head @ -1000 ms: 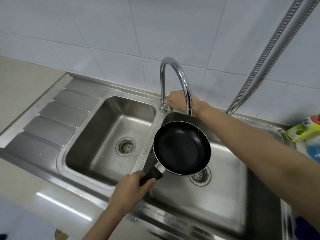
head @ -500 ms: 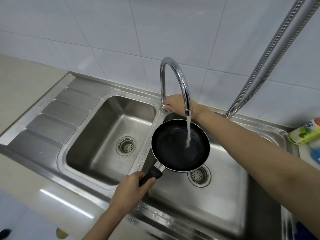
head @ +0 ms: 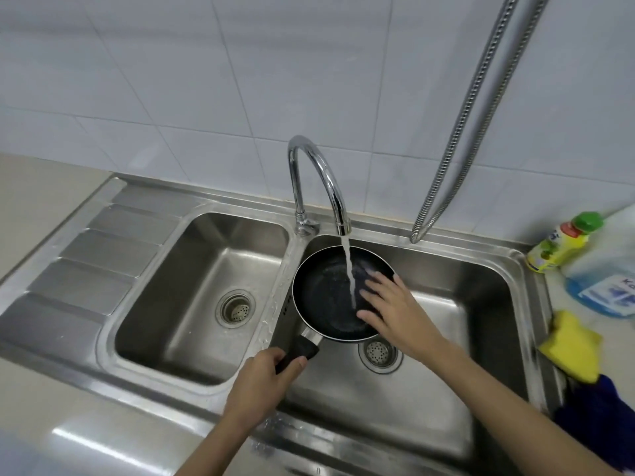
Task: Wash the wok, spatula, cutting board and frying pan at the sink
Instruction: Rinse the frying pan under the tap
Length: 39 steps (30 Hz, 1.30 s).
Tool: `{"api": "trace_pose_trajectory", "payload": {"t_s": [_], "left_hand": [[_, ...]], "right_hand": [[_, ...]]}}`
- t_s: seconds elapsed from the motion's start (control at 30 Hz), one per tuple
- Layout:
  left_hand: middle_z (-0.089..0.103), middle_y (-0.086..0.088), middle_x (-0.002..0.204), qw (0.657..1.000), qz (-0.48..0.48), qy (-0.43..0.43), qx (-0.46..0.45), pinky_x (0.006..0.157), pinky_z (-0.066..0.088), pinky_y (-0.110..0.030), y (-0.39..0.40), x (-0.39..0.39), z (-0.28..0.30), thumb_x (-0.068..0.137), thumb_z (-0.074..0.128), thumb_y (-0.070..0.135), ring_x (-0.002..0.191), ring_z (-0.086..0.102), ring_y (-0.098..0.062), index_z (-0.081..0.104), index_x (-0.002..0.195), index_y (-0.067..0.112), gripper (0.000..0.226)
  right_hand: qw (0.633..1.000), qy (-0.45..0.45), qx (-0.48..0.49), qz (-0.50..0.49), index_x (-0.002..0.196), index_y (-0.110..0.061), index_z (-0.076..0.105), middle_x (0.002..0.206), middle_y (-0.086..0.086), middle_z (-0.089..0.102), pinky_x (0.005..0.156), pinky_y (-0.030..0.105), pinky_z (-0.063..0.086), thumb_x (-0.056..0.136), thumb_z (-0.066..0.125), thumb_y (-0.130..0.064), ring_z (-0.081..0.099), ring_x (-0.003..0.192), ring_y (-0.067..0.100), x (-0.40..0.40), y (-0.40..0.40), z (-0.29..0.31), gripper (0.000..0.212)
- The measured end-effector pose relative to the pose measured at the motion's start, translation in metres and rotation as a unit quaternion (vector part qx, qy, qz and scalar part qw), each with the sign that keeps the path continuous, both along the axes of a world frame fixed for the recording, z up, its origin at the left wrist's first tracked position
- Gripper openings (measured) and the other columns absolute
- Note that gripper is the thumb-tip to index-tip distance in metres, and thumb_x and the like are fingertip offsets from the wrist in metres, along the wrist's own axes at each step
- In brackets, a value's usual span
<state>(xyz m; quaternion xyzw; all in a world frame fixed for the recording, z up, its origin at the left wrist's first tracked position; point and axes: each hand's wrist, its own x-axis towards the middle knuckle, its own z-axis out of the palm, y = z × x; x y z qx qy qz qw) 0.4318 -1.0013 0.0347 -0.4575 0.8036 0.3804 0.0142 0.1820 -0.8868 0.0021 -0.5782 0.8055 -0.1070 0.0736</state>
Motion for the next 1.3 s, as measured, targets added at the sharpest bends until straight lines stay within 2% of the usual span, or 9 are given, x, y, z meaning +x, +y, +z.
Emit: {"api": "trace_pose_trajectory", "payload": {"t_s": [0.13,0.23,0.37,0.53,0.7,0.8,0.9,1.03,1.3], "left_hand": [[0.063,-0.007,0.061,1.0,-0.009,0.003,-0.02,0.056,0.044,-0.032,0.005,-0.013,0.003,0.087,0.059,0.052,0.058,0.06,-0.015,0.06,0.073,0.01,0.045],[0.062,-0.005,0.059,0.999,-0.024,0.003,-0.027,0.052,0.039,-0.024,0.008,-0.018,0.007,0.089,0.059,0.049,0.057,0.059,-0.012,0.058,0.07,0.015,0.039],[0.063,-0.009,0.061,0.999,-0.026,-0.004,-0.026,0.055,0.044,-0.032,0.009,-0.012,0.007,0.088,0.06,0.049,0.058,0.061,-0.016,0.058,0.071,0.012,0.041],[0.065,-0.013,0.063,1.0,0.003,-0.016,0.0,0.052,0.048,-0.042,0.002,0.005,0.006,0.086,0.061,0.051,0.045,0.054,-0.019,0.058,0.075,0.006,0.047],[0.059,-0.001,0.058,0.999,0.022,-0.027,0.023,0.047,0.042,-0.033,-0.001,0.011,0.01,0.077,0.071,0.039,0.04,0.048,-0.009,0.061,0.077,0.013,0.028],[0.064,0.003,0.072,0.998,0.022,-0.025,0.056,0.043,0.04,-0.023,0.002,0.008,0.011,0.074,0.073,0.034,0.045,0.049,-0.006,0.057,0.09,0.021,0.026],[0.062,0.007,0.083,0.993,0.014,0.027,0.116,0.043,0.035,-0.017,0.006,0.003,0.008,0.078,0.071,0.021,0.05,0.05,-0.002,0.053,0.101,0.021,0.03],[0.053,0.001,0.061,0.972,-0.026,0.079,0.22,0.04,0.033,-0.023,0.008,0.0,0.006,0.089,0.06,0.007,0.04,0.043,-0.011,0.055,0.1,0.007,0.012],[0.057,-0.003,0.06,0.962,-0.054,0.09,0.251,0.039,0.038,-0.025,0.024,-0.014,0.014,0.1,0.047,0.016,0.042,0.046,-0.015,0.05,0.083,0.01,0.018]], "right_hand": [[0.994,-0.031,0.097,0.049,0.147,-0.017,0.033,0.153,-0.001,0.032,0.116,0.042,-0.004,0.077,-0.017,-0.073,0.022,0.144,0.013,0.034,0.012,0.008,0.103],[0.985,-0.09,0.127,0.075,0.15,-0.017,0.022,0.156,-0.001,0.025,0.117,0.031,0.005,0.079,-0.011,-0.073,0.022,0.143,0.009,0.048,0.003,0.015,0.096],[0.976,-0.166,0.116,0.083,0.148,-0.021,0.031,0.156,-0.007,0.023,0.113,0.027,0.024,0.101,0.03,-0.045,0.026,0.141,0.01,0.054,-0.003,0.022,0.053],[0.987,-0.059,0.072,0.129,0.116,-0.018,0.066,0.127,-0.001,0.062,0.101,0.029,0.036,0.093,0.002,-0.061,0.058,0.113,0.019,0.04,0.007,0.01,0.081],[0.998,0.049,-0.006,0.044,0.099,-0.028,0.068,0.113,-0.002,0.066,0.109,0.036,0.026,0.08,0.065,-0.042,0.06,0.113,0.019,0.008,0.027,-0.015,0.024],[0.988,-0.128,-0.045,-0.069,0.146,-0.019,0.033,0.153,0.001,0.023,0.112,0.032,0.021,0.087,0.065,-0.039,0.024,0.141,0.018,0.011,0.034,-0.016,0.07],[0.856,-0.475,-0.069,-0.195,0.152,-0.021,-0.001,0.158,-0.007,0.011,0.106,0.017,0.027,0.097,0.048,-0.034,0.027,0.138,0.002,0.031,0.03,-0.006,0.075],[0.802,-0.523,-0.184,-0.224,0.151,-0.034,0.008,0.153,-0.015,0.026,0.111,0.014,0.025,0.1,0.04,-0.03,0.033,0.125,-0.02,0.051,0.018,-0.001,0.06],[0.919,-0.331,-0.165,-0.137,0.151,-0.032,0.007,0.157,-0.015,-0.007,0.117,0.03,-0.001,0.094,0.029,-0.056,-0.011,0.144,0.004,0.062,-0.032,0.004,0.066]]}}
